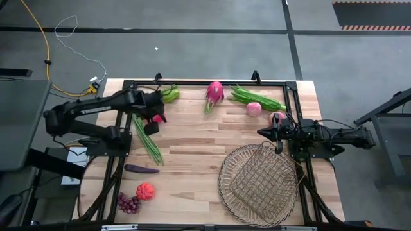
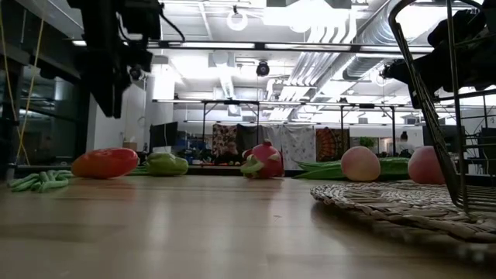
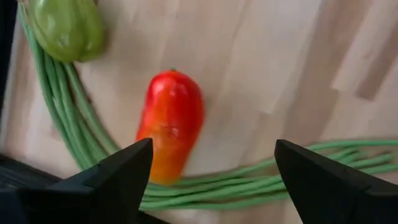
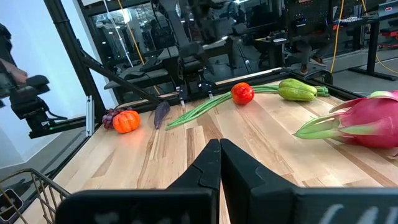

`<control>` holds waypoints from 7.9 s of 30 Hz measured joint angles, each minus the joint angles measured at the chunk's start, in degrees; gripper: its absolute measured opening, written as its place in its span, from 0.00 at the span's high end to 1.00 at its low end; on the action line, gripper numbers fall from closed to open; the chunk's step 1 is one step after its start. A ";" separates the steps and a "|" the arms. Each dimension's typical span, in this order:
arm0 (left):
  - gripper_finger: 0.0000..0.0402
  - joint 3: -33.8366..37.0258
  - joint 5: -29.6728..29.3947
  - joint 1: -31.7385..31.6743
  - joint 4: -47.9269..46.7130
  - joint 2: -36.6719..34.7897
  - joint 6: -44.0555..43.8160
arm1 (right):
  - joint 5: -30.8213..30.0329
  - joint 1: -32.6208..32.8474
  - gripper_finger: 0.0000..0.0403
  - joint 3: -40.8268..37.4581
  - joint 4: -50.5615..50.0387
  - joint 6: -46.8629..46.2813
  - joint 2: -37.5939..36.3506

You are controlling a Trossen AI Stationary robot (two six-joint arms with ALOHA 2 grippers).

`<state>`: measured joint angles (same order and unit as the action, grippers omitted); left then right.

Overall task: Build produce basket
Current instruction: Put the mango into the wire basket

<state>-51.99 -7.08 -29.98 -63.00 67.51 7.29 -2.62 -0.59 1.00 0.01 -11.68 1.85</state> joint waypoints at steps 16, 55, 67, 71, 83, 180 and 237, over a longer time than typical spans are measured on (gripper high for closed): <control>0.18 0.00 -0.76 -9.86 3.08 11.87 18.70 | 0.01 0.01 1.00 0.01 0.00 0.00 0.00; 0.41 -2.65 0.75 -10.08 5.53 20.89 12.78 | -0.01 0.00 1.00 -0.01 0.00 0.00 0.00; 0.41 -4.98 12.54 -4.62 29.58 -2.99 -10.70 | 0.01 0.00 1.00 -0.01 0.00 0.00 0.02; 0.41 -4.98 12.00 -0.27 41.10 -7.39 -16.15 | 0.01 0.01 1.00 -0.01 -0.01 0.00 0.00; 0.41 1.44 3.04 14.09 66.95 -6.25 -24.38 | 0.00 0.01 1.00 -0.01 0.00 0.00 0.01; 0.39 6.10 6.84 19.63 87.11 0.18 -25.20 | 2.15 1.41 0.11 83.42 -12.85 -5.88 91.65; 0.18 14.34 7.71 15.85 70.44 -22.50 -26.55 | -2.95 26.64 0.43 83.46 -71.64 -38.70 76.31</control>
<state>-37.65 0.62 -14.13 7.43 45.01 -19.26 -5.57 26.04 84.47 -71.63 -50.38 78.15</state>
